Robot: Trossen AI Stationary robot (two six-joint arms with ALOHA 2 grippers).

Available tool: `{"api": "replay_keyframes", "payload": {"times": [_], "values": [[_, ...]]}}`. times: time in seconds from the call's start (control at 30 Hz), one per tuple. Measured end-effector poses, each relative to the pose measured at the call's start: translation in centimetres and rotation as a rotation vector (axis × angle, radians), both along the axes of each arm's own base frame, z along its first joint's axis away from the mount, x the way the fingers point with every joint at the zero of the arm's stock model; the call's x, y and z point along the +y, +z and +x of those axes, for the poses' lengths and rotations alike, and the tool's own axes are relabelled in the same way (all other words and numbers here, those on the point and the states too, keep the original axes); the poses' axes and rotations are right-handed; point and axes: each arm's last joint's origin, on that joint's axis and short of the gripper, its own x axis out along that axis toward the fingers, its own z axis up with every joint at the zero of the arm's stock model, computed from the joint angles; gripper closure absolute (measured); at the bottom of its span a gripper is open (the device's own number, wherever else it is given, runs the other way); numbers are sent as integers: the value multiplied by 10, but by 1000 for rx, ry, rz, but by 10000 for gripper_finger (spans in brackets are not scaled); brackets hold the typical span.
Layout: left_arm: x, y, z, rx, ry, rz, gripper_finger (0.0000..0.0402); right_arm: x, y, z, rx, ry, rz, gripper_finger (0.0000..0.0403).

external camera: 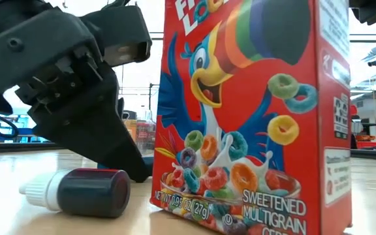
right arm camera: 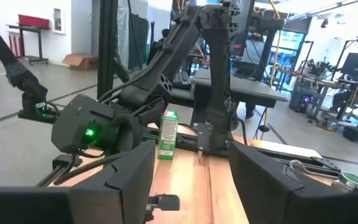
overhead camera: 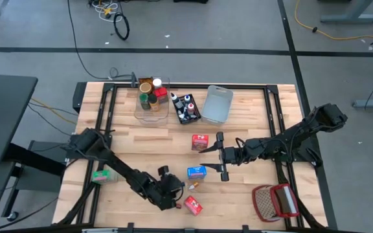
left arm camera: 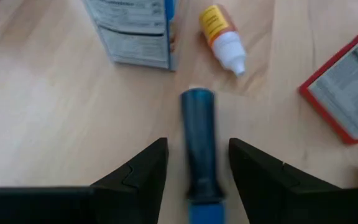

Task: Pick & Place Kitchen Items
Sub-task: Put the small blue food coloring bottle into the black bin

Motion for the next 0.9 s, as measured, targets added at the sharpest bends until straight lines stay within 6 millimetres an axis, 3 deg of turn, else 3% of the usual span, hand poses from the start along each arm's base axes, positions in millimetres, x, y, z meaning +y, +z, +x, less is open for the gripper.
{"api": "replay_keyframes", "payload": {"times": [0.13,0.47,0.7,0.9], "values": [[2,0,0,24,-53,69,232,0,0,0,0,0,0,188],[9,-2,2,39,-28,74,325,0,0,0,-1,-1,0,188],[34,0,14,54,8,110,317,0,0,0,-1,-2,0,188],[67,7,25,80,50,166,318,0,0,0,-1,-2,1,188]]}}
